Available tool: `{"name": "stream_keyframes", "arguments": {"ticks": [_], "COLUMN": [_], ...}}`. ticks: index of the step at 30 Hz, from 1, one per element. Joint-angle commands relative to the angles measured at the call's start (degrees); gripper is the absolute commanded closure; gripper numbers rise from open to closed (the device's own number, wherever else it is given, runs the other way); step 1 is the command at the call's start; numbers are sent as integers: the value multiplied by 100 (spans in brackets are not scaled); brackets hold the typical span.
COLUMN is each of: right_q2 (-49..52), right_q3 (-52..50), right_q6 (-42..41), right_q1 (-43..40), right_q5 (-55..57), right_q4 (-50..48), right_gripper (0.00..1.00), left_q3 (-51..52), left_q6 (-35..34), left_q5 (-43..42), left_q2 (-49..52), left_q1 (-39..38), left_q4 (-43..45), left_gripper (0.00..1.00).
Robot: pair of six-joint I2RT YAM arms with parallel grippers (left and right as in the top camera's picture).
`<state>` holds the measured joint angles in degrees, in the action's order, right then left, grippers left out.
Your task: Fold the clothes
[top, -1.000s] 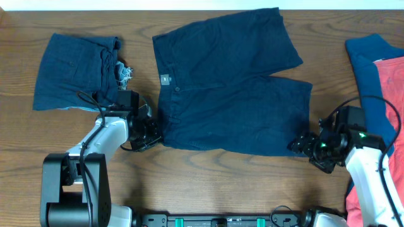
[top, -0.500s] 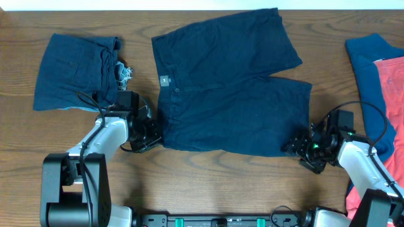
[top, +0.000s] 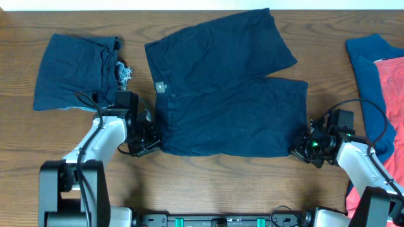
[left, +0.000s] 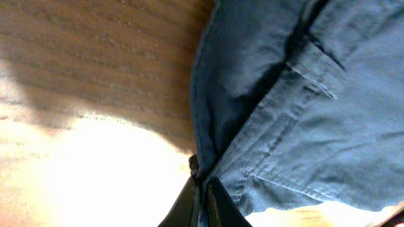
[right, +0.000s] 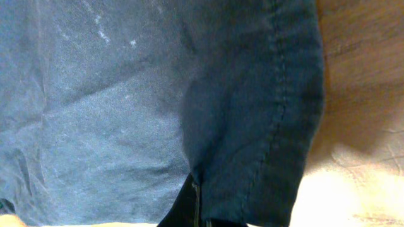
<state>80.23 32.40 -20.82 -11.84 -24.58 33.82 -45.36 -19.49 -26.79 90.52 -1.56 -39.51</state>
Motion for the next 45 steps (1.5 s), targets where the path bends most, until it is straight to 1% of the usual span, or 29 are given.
{"name": "stream_keyframes", "arguments": {"ticks": [1, 5, 10, 14, 19, 22, 25, 30, 32, 34, 36, 39, 40, 41, 43, 45], "right_q2": [-28, -337, -1001, -1414, -1497, -1497, -1497, -1274, -1102, -964, -857, -748, -737, -723, -723, -723], "right_q3": [116, 575, 1517, 2664, 4144, 4841, 5143, 5132, 5132, 5132, 5132, 5132, 5132, 5132, 5132, 5132], "right_q6": [24, 151, 177, 90, 92, 92, -22, -144, -142, -142, -140, -120, -120, -120, -120, -120], "right_q1": [-48, -79, -85, -85, -85, -85, -85, -81, -72, -63, -44, -42, -42, -42, -42, -42], "right_q5": [55, 63, 417, 787, 1169, 1237, 1237, 1235, 1217, 1217, 1217, 1222, 1220, 1222, 1222, 1217], "right_q4": [33, 522, 1591, 2559, 3521, 3799, 3786, 3606, 3652, 3716, 3759, 3759, 3753, 3753, 3757, 3759], "right_gripper": [99, 99, 99, 99, 99, 99, 99, 99, 99, 99, 99, 99, 99, 99, 99, 99], "left_q3": [-129, -144, -243, -546, -1119, -1451, -1602, -1600, -1593, -1558, -1508, -1438, -1410, -1370, -1298, -1274], "left_q6": [79, 79, 72, -142, -247, -339, -378, -378, -376, -376, -374, -378, -376, -378, -380, -376], "left_q5": [24, 28, 42, 46, 114, 380, 542, 533, 356, 164, 157, 192, 199, 275, 636, 1021], "left_q2": [-243, -636, -1427, -2199, -3047, -3381, -3600, -3591, -3517, -3434, -3342, -3152, -3042, -2903, -2535, -2031], "left_q1": [15, 15, 15, 15, 15, 15, 15, 15, -15, -151, -415, -879, -1062, -1257, -1622, -1921], "left_q4": [-162, -623, -1370, -2166, -3014, -3521, -3805, -3692, -3609, -3488, -3324, -2723, -2406, -2072, -1528, -1102], "left_gripper": [94, 94, 94, 94, 94, 94, 94, 94, 94, 92, 89, 87, 88, 91, 94, 94]}}
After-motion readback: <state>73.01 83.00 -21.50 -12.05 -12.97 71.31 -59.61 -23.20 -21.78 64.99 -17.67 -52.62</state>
